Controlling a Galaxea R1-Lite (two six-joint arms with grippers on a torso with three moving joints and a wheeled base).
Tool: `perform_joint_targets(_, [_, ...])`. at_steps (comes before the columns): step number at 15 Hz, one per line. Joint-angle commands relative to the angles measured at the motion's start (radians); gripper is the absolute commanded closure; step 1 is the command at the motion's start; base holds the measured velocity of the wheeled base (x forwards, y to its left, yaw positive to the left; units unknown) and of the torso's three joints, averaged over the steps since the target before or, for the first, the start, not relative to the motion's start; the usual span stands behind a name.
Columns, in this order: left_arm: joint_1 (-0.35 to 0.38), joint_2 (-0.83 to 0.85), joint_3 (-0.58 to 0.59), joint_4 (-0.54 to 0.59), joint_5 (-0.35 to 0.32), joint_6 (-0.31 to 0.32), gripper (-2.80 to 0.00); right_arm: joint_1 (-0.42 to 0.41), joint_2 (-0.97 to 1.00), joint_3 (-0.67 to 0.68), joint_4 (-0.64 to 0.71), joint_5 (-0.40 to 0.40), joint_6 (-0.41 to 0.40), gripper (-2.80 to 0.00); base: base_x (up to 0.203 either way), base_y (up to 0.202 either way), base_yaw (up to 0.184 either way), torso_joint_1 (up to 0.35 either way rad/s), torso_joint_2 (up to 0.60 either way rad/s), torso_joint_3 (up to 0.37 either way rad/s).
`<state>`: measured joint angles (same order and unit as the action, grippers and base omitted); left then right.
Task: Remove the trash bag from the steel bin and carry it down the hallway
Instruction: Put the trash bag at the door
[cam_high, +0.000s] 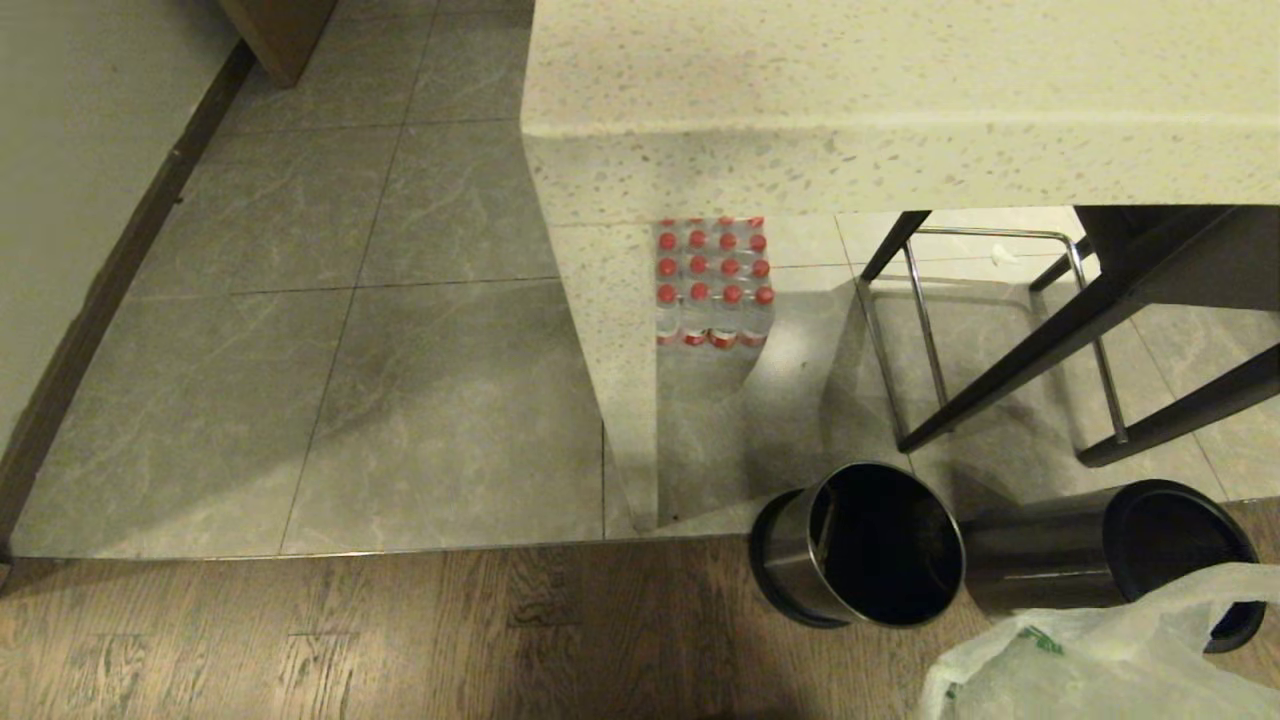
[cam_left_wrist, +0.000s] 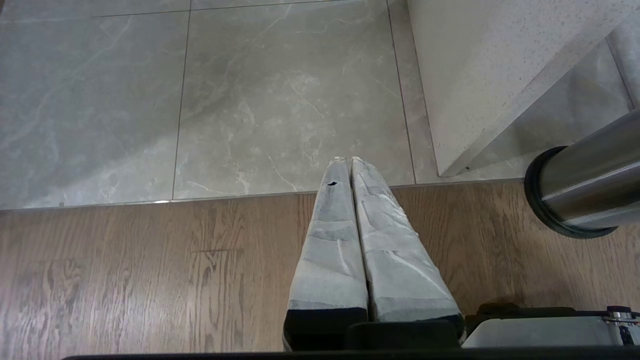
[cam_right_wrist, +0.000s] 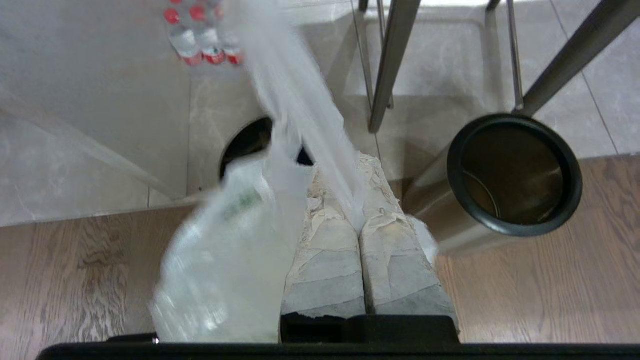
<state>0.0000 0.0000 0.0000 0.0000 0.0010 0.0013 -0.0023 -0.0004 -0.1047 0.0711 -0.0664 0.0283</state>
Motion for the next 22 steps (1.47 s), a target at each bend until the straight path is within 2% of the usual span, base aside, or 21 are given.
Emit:
perform_joint_targets(1, [0.0, 0.0, 0.0, 0.0, 0.001, 0.0, 0.0, 0.001, 0.002, 0.039, -0.005, -0.005, -0.007, 0.0, 0.0, 0.0, 0.0, 0.0, 0.0, 0.0])
perform_joint_targets(3, [0.0, 0.0, 0.0, 0.0, 0.001, 0.0, 0.0, 0.001, 0.002, 0.076, -0.09, -0.001, -0.023, 0.0, 0.0, 0.0, 0.0, 0.0, 0.0, 0.0])
perform_joint_targets(5, [0.0, 0.0, 0.0, 0.0, 0.001, 0.0, 0.0, 0.001, 0.002, 0.114, -0.095, 0.057, -0.028, 0.0, 0.0, 0.0, 0.0, 0.0, 0.0, 0.0])
perform_joint_targets(7, [0.0, 0.0, 0.0, 0.0, 0.001, 0.0, 0.0, 0.002, 0.002, 0.117, -0.105, 0.072, -0.049, 0.0, 0.0, 0.0, 0.0, 0.0, 0.0, 0.0])
perform_joint_targets(22, [0.0, 0.001, 0.001, 0.0, 0.001, -0.003, 0.0, 0.001, 0.002, 0.117, -0.108, 0.071, -0.028, 0.0, 0.0, 0.0, 0.0, 0.0, 0.0, 0.0])
